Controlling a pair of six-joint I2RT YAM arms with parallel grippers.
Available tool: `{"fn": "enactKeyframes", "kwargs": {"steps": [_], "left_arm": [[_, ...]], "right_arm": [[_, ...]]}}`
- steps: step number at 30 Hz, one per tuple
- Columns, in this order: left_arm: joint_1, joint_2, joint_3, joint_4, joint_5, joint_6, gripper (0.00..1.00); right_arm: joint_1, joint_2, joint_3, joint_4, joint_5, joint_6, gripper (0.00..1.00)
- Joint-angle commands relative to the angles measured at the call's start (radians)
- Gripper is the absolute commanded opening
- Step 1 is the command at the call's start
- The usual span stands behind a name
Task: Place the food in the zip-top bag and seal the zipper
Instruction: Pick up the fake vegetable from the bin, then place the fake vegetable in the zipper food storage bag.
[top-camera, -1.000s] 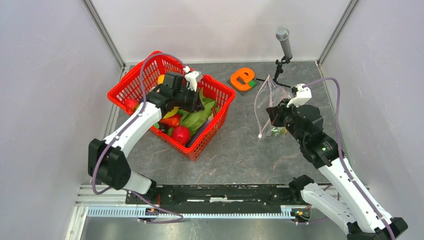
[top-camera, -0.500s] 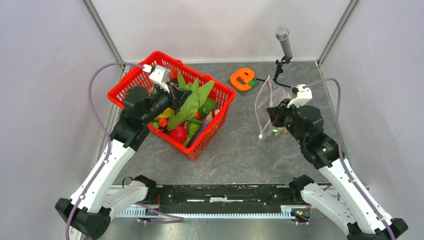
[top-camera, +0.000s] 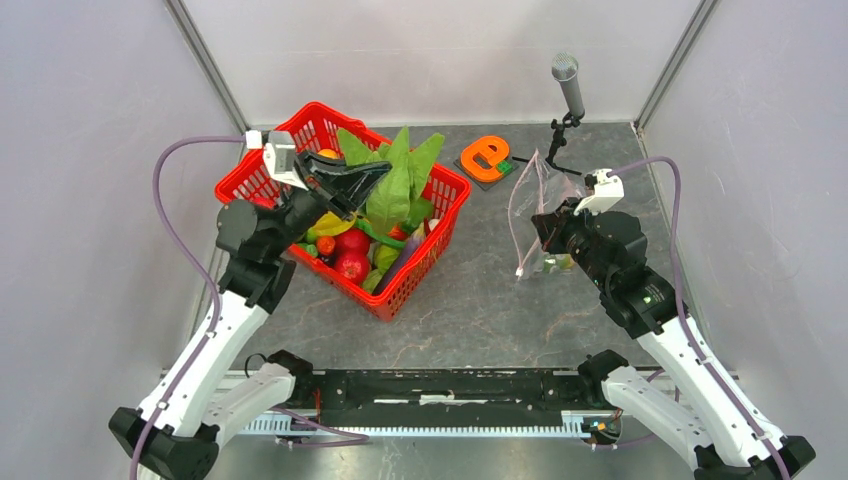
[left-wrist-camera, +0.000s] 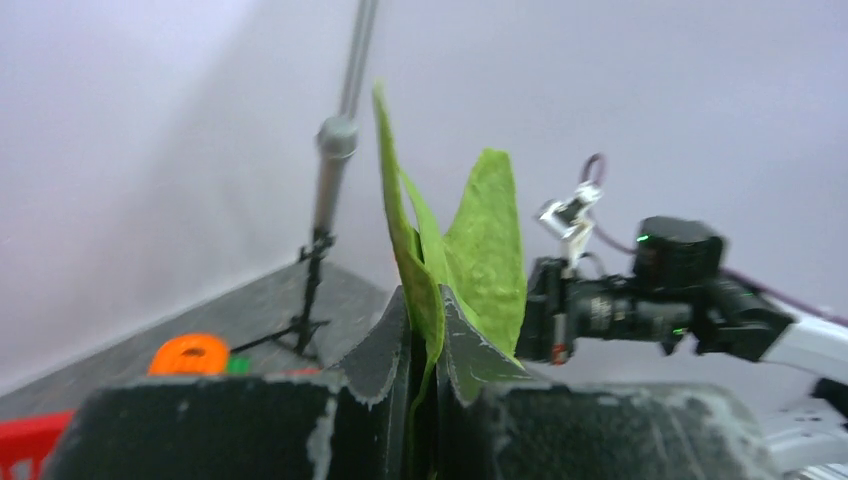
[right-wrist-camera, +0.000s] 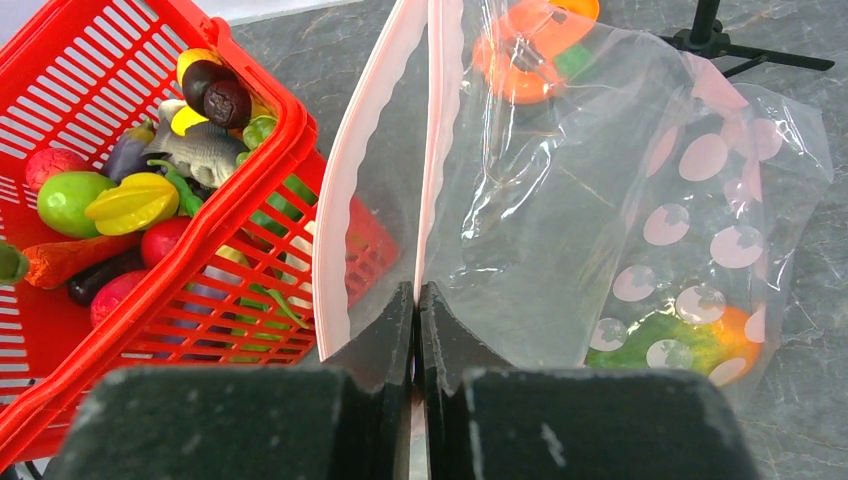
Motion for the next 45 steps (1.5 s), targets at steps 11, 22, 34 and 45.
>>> {"fn": "enactKeyframes", "kwargs": {"steps": [11,22,34,45], "left_arm": [[-0.117,0.324,0.004,1.087,0.177,-0.581,0.02],[-0.289,0.479,0.087,1.129,0.149,-0.427,0.02],[-0.374,0.667,0.176,1.167,0.097,-0.295,0.02],[-0.379,0.728,0.186,1.034,0.099,-0.154,0.02]], "right_arm": [[-0.001,-0.013,0.006,0.058,-0.050,0.037,0.06],[-0.002,-0.003,0.005,0.082,-0.128,0.060,0.06],[-0.002,-0.023,0.016,0.085,-0.204,0.082,0.05],[-0.001,-0.038,0.033,0.063,-0.193,0.077,0.05]]}}
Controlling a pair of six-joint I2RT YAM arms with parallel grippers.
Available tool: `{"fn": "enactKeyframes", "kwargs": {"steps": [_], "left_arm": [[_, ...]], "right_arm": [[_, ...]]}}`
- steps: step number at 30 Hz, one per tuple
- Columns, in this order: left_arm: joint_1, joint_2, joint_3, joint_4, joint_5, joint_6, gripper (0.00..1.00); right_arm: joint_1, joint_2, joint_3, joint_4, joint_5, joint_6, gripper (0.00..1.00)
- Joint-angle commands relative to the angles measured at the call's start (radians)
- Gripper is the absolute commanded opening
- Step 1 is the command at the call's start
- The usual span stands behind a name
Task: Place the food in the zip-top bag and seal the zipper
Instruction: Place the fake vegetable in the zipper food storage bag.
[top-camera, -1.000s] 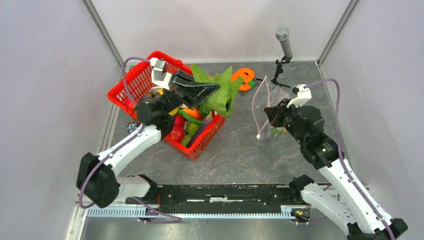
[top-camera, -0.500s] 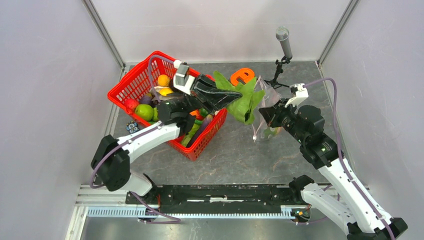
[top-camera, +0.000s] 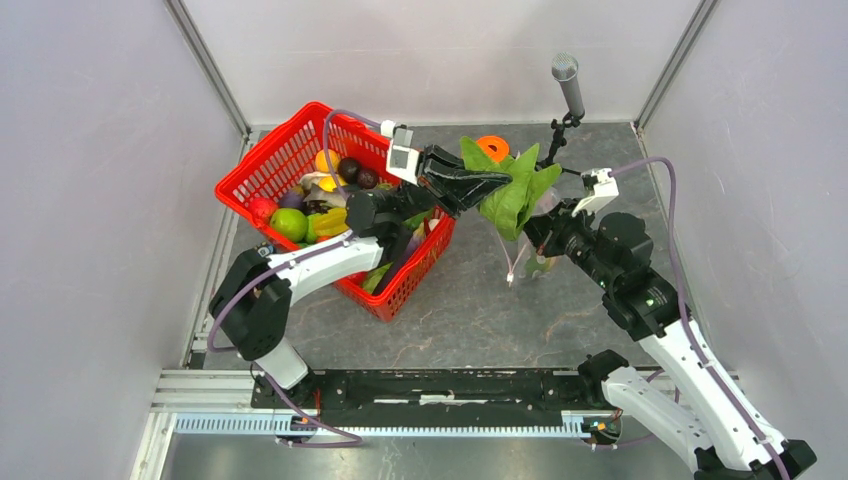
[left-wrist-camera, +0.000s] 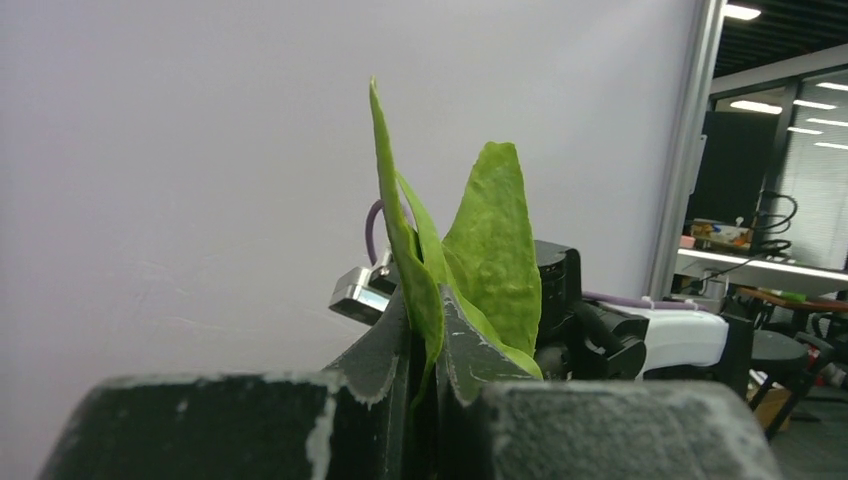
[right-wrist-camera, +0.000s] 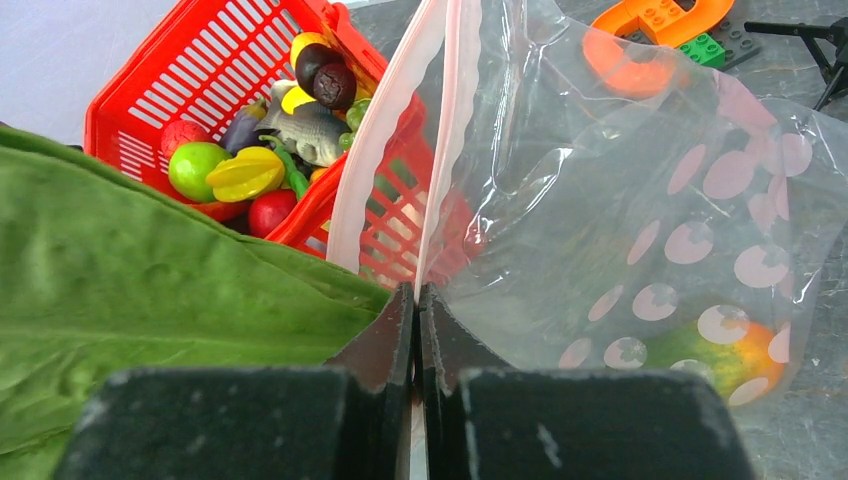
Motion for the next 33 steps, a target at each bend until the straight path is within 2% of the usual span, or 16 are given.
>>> {"fn": "enactKeyframes", "kwargs": {"steps": [1,6,14,17,19,22,25,26,30,33], "left_arm": [[-0.006,-0.034,-0.021,-0.076,-0.020,0.175,0.02],[-0.009,-0.054,-0.111,-0.113,-0.082,0.263,0.02],[-0.034,-0.051,-0.097,-0.184,-0.106,0.338,0.03],[-0.040,-0.051,-0.102,-0.180,-0.091,0.323,0.08],[-0.040,-0.049,-0.092,-0.189,-0.045,0.307,0.19],[-0.038,-0.064,-0.085,-0.229,0.002,0.289,0.48],[-0.037,-0.109,-0.097,-0.302,0.008,0.301,0.69],[-0.037,-0.128,-0.095,-0.352,0.009,0.312,0.74],[-0.035,-0.226,-0.076,-0.535,0.021,0.383,0.78],[-0.034,-0.305,-0.046,-0.733,0.009,0.474,0.80]], "right_arm": [[-0.002,-0.032,0.035,0.021,0.005,0.007,0.05],[-0.002,-0.057,0.063,0.032,0.005,0.046,0.04],[-0.002,-0.107,0.074,0.064,-0.012,0.113,0.04],[-0.002,-0.121,0.061,0.071,0.017,0.125,0.04],[-0.002,-0.122,0.058,0.073,0.023,0.127,0.04],[-0.001,-0.116,0.056,0.073,0.021,0.125,0.04],[-0.002,-0.117,0.047,0.075,0.021,0.125,0.04],[-0.002,-0.118,0.044,0.074,0.024,0.124,0.04],[-0.001,-0.120,0.032,0.065,0.038,0.116,0.04],[-0.001,-0.121,0.022,0.064,0.039,0.103,0.04]]}}
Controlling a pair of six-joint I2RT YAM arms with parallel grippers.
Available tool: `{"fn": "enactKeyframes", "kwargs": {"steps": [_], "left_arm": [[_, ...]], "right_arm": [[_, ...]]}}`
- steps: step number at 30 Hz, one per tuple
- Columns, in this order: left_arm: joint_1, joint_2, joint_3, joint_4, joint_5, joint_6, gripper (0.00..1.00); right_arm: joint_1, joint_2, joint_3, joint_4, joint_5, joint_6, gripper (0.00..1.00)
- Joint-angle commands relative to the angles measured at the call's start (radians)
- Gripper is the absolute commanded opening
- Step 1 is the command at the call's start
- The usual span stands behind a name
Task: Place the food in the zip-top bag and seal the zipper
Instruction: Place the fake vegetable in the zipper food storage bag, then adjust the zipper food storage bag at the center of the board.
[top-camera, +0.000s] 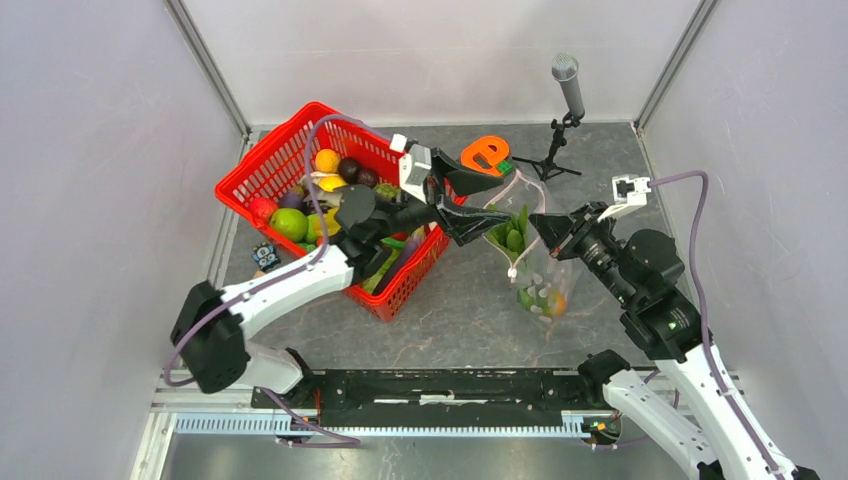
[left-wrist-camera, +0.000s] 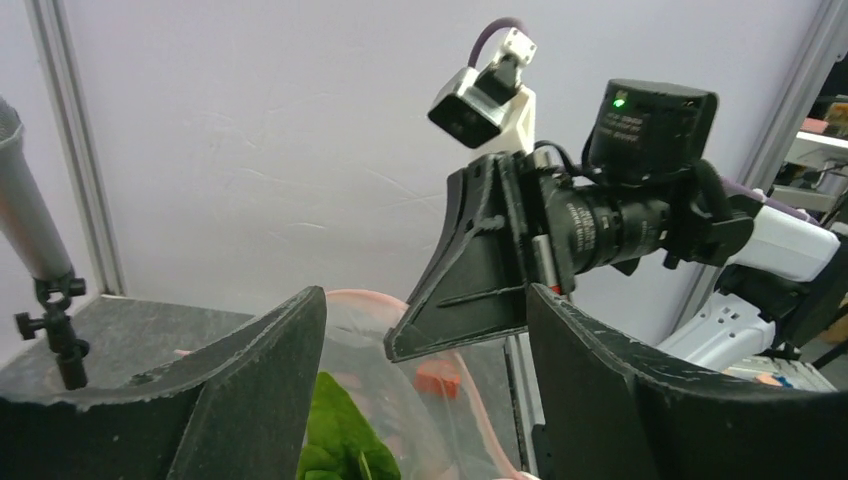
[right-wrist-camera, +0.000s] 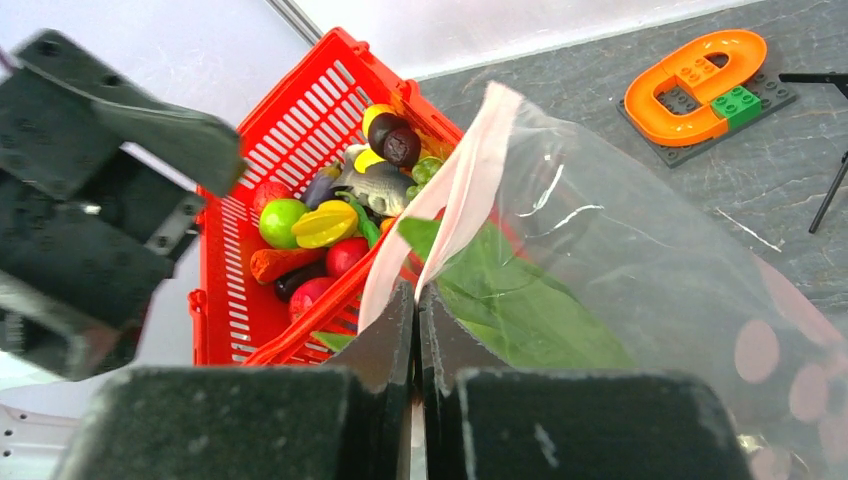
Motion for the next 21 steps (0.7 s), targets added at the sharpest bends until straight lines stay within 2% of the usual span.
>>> {"fn": "enactKeyframes", "kwargs": {"steps": [1,3,4,6,8,10,11,13,15,16,18,21], "left_arm": [[-0.002,-0.132,0.082,-0.321,-0.003,0.178,0.80],[-0.001,-0.168,0.120,-0.507,-0.033,0.270,0.80],[-0.001,-0.186,0.132,-0.585,-0.065,0.297,0.80],[0.000,-0.231,0.123,-0.643,-0.148,0.327,0.81],[-0.001,-0.283,0.080,-0.633,-0.219,0.335,0.85],[-0.001,-0.313,0.057,-0.632,-0.258,0.339,0.88],[0.001,-0.321,0.058,-0.654,-0.269,0.341,0.88],[0.001,-0.330,0.068,-0.700,-0.281,0.349,0.88],[0.001,-0.339,0.069,-0.737,-0.307,0.349,0.88],[0.001,-0.346,0.063,-0.749,-0.322,0.353,0.88],[0.001,-0.364,0.036,-0.761,-0.376,0.362,0.88],[0.001,-0.384,0.024,-0.820,-0.485,0.378,0.91]], "right_arm": [[-0.001,-0.002,-0.003,0.066,-0.012,-0.046,0.03],[-0.002,0.013,0.030,0.102,-0.118,-0.127,0.01],[-0.001,0.004,0.045,0.113,-0.131,-0.160,0.00],[-0.001,-0.059,0.027,0.192,-0.094,-0.208,0.00],[-0.002,-0.134,-0.025,0.249,0.064,-0.232,0.00],[-0.002,-0.161,-0.038,0.233,0.241,-0.276,0.00],[-0.002,-0.144,-0.007,0.172,0.350,-0.295,0.00],[-0.001,-0.037,0.166,0.027,0.403,-0.386,0.00],[-0.002,0.017,0.277,-0.023,0.325,-0.422,0.00],[-0.001,0.027,0.278,-0.017,0.286,-0.417,0.00],[-0.002,0.073,0.211,-0.044,0.246,-0.375,0.01],[0.000,0.251,0.143,-0.186,0.052,-0.337,0.00]]}}
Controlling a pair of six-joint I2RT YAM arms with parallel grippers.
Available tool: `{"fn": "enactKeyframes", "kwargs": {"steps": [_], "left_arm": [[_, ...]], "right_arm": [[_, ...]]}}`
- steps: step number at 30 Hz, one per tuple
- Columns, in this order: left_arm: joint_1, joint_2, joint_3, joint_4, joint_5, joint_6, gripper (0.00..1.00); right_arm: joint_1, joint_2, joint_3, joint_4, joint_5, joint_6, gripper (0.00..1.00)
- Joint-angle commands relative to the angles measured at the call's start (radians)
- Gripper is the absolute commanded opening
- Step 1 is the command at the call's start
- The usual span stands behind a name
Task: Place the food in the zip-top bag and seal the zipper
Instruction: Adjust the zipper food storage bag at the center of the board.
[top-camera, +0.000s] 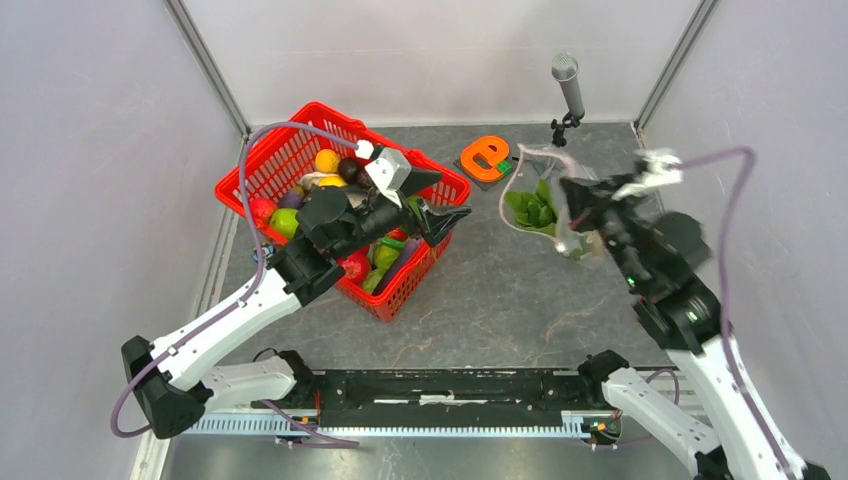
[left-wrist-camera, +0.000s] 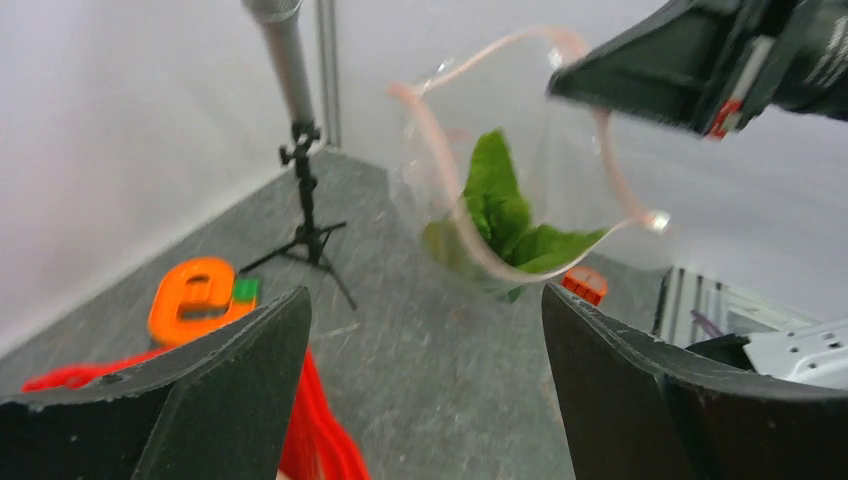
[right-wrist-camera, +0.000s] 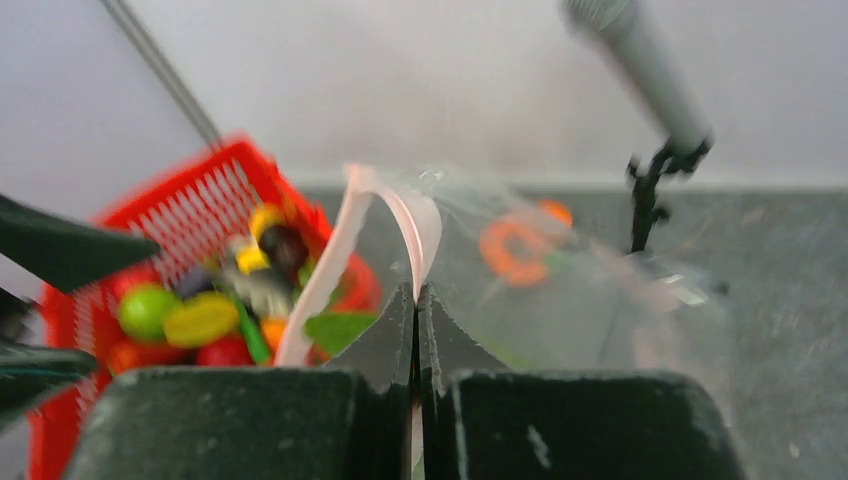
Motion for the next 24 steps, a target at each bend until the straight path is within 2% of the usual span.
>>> {"fn": "enactKeyframes", "kwargs": {"steps": [1,4,8,11,14,17,20,24], "left_arm": [[0.001,-0.044,-0.020,-0.111,-0.184,0.072,0.93],[0.003,-0.064,-0.017,-0.167,-0.231,0.086,0.94],[0.008,-0.083,-0.013,-0.196,-0.299,0.090,0.98],[0.016,-0.073,0.004,-0.257,-0.358,0.101,1.00],[0.032,-0.054,0.017,-0.326,-0.416,0.100,1.00],[0.074,-0.052,0.003,-0.369,-0.479,0.054,1.00],[0.178,-0.057,0.000,-0.426,-0.422,-0.017,1.00],[0.291,-0.057,-0.004,-0.477,-0.349,-0.053,1.00]], "right_arm": [[0.001,0.236,-0.103,-0.226,-0.197,0.028,0.00],[0.001,0.162,-0.187,-0.109,-0.205,0.076,0.00],[0.001,0.021,-0.154,0.028,-0.153,0.071,0.06],[0.001,0.002,-0.101,0.039,-0.170,0.037,0.07],[0.001,-0.012,-0.158,0.058,-0.146,0.062,0.08],[0.001,0.035,-0.168,-0.043,-0.091,0.098,0.07],[0.001,-0.016,-0.214,-0.020,-0.032,0.125,0.05],[0.001,-0.124,-0.233,0.016,0.102,0.114,0.08]]}}
